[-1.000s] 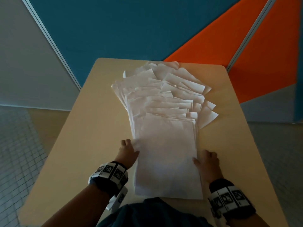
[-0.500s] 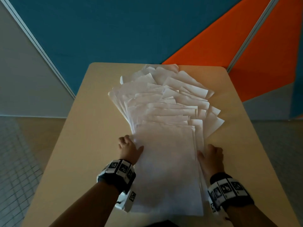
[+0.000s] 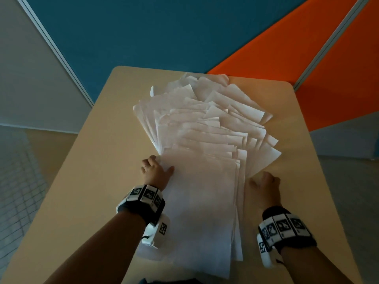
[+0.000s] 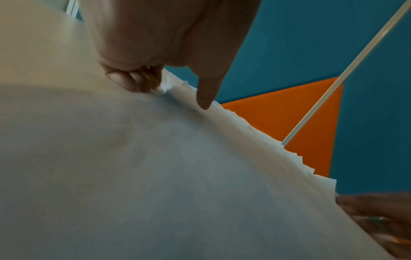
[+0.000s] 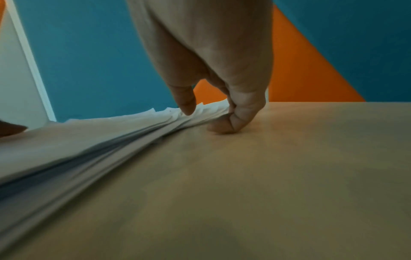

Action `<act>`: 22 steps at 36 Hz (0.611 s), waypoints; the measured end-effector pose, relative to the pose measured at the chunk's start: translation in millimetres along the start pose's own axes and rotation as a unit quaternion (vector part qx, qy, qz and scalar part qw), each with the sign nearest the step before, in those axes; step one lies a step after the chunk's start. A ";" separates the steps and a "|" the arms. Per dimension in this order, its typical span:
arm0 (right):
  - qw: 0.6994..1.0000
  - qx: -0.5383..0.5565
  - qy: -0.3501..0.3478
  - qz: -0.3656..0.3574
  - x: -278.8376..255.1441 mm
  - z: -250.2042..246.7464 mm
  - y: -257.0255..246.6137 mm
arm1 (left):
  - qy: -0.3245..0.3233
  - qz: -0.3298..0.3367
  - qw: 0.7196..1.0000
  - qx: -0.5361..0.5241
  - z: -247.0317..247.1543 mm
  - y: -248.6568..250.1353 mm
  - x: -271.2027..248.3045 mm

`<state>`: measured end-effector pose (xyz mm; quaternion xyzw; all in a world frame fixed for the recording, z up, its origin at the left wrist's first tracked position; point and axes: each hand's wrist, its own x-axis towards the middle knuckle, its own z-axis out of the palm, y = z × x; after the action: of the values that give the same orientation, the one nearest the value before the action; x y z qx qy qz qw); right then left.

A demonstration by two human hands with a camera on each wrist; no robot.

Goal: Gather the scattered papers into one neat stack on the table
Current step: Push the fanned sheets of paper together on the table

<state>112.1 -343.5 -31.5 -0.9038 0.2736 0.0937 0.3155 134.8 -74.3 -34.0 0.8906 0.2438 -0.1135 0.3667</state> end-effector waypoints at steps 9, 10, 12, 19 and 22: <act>0.998 0.025 -0.034 -0.048 13.3 16.5 -15.1 | -0.004 0.006 0.999 -0.039 13.7 10.8 0.8; 0.998 0.046 -0.029 -0.044 17.5 13.4 -12.4 | 0.002 -0.004 0.999 -0.052 11.9 8.1 2.6; 0.997 0.071 -0.022 -0.034 27.4 7.7 -6.9 | 0.024 -0.022 0.997 -0.073 8.7 5.3 7.1; 0.996 0.082 -0.006 -0.041 59.7 0.6 -7.3 | 0.018 -0.044 0.997 -0.056 -6.5 20.1 40.5; 0.994 0.077 -0.047 -0.070 65.5 -2.9 -13.9 | 0.001 -0.025 0.999 -0.034 -11.6 24.1 63.6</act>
<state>174.3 -364.8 -44.4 -0.8886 0.2010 0.0922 0.4019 201.9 -58.5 -35.6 0.8714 0.2703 -0.1140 0.3933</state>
